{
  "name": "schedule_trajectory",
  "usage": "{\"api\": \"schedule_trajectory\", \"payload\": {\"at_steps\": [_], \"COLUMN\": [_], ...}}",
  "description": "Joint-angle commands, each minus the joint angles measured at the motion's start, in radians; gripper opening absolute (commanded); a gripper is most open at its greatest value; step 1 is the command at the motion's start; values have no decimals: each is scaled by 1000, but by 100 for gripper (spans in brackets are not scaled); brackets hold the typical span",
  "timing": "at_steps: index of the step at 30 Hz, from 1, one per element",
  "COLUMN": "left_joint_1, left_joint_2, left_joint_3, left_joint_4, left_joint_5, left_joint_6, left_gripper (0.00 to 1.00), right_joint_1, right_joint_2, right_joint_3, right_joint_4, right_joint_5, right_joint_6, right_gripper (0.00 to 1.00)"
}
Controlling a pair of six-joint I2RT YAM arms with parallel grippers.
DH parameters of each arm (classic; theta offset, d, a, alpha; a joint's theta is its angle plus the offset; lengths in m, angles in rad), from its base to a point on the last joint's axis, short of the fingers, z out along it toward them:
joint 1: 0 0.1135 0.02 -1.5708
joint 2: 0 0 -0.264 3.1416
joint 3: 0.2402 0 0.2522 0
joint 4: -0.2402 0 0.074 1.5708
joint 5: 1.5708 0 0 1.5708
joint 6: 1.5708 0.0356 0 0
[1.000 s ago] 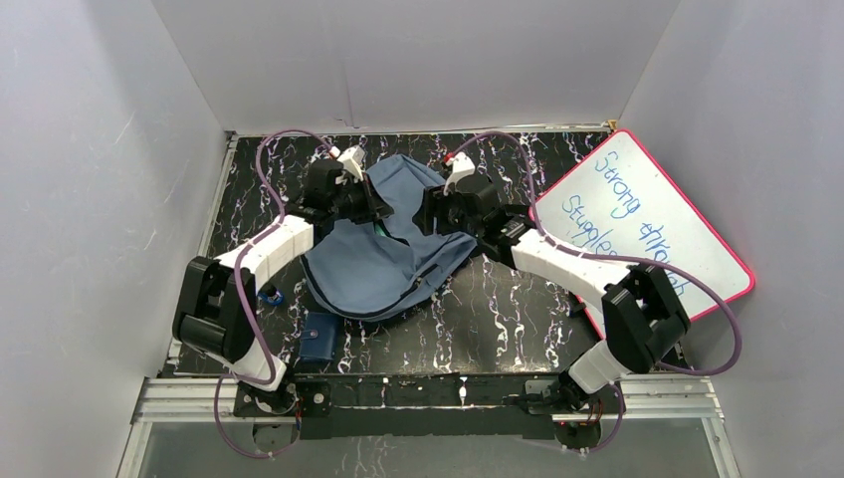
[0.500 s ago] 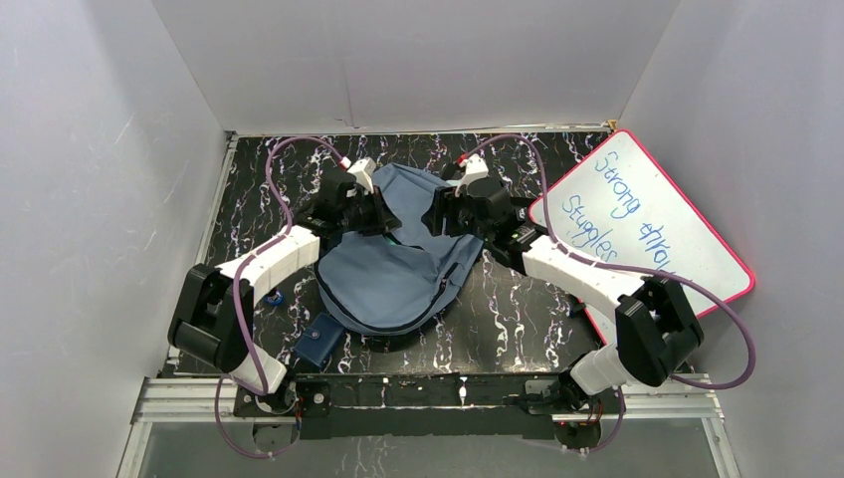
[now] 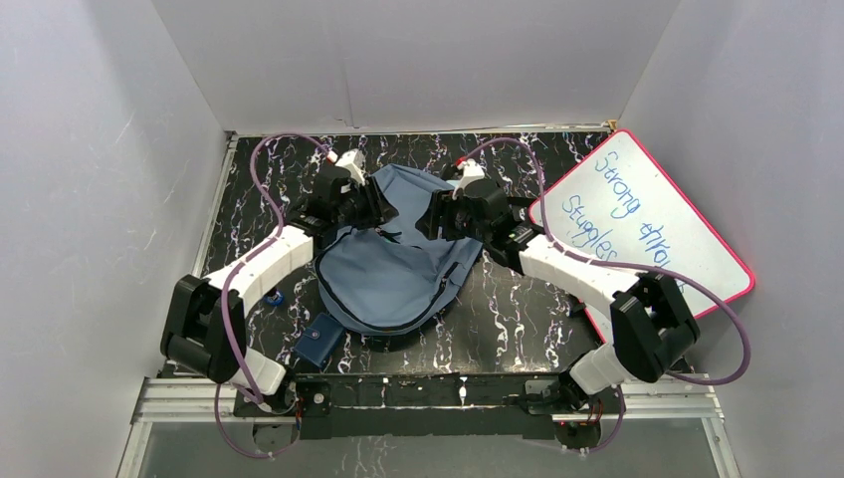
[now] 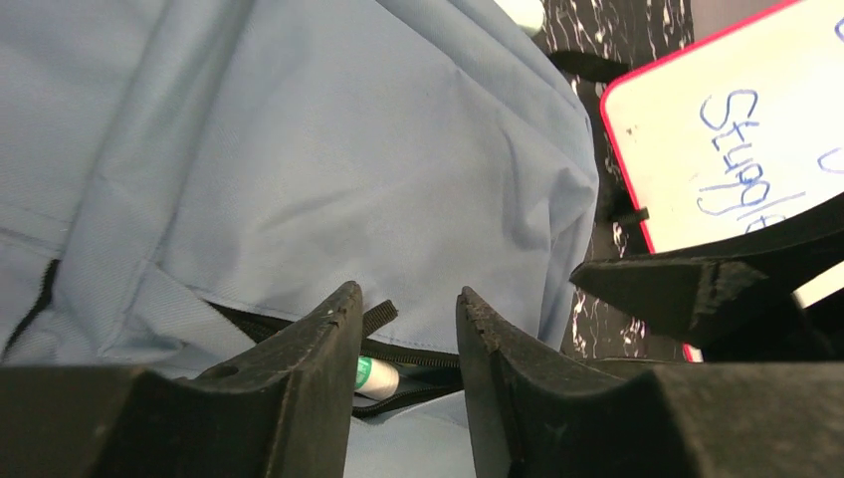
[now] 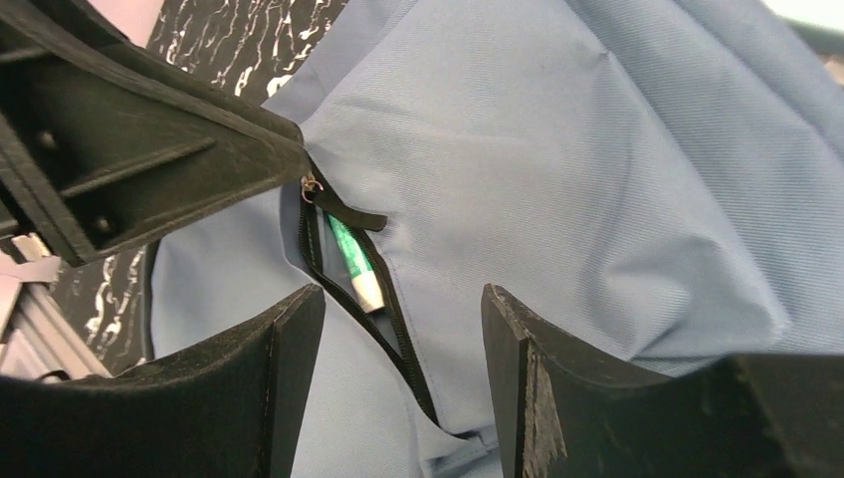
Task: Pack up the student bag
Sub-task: Zip the student bag at the center of the board.
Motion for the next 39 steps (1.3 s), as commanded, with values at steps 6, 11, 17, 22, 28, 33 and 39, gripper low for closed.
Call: {"api": "schedule_trajectory", "payload": {"at_steps": [6,11,17,22,28,33,39], "left_joint_1": [82,87,87,88,87,88,87], "left_joint_2": [-104,-125,-124,-125,-133,-130,-128], "left_joint_3": [27,-13,-28,-27,-31,-31,-27], "left_joint_4": [-115,-121,-123,-126,-134,-132,-132], "left_joint_5": [-155,-163,-159,-153,-152,-147,-146], "left_joint_6": [-10,-1,-5,-1,2,1,2], "left_gripper": [49,52,52,52,53,53,53], "right_joint_1": [-5,-5,-4,-4,-5,-4,-5], "right_joint_2": [125,176,218,249,286,322,355], "right_joint_3": [152,173,166,154,159,181,194], "right_joint_4": [-49,-53,-24,17,62,78,99], "right_joint_5": [-120,-147,-165,-169,-168,-181,-194], "right_joint_6": [190,316,420,480,518,532,541], "right_gripper": [67,66,64,63,61,60,56]}}
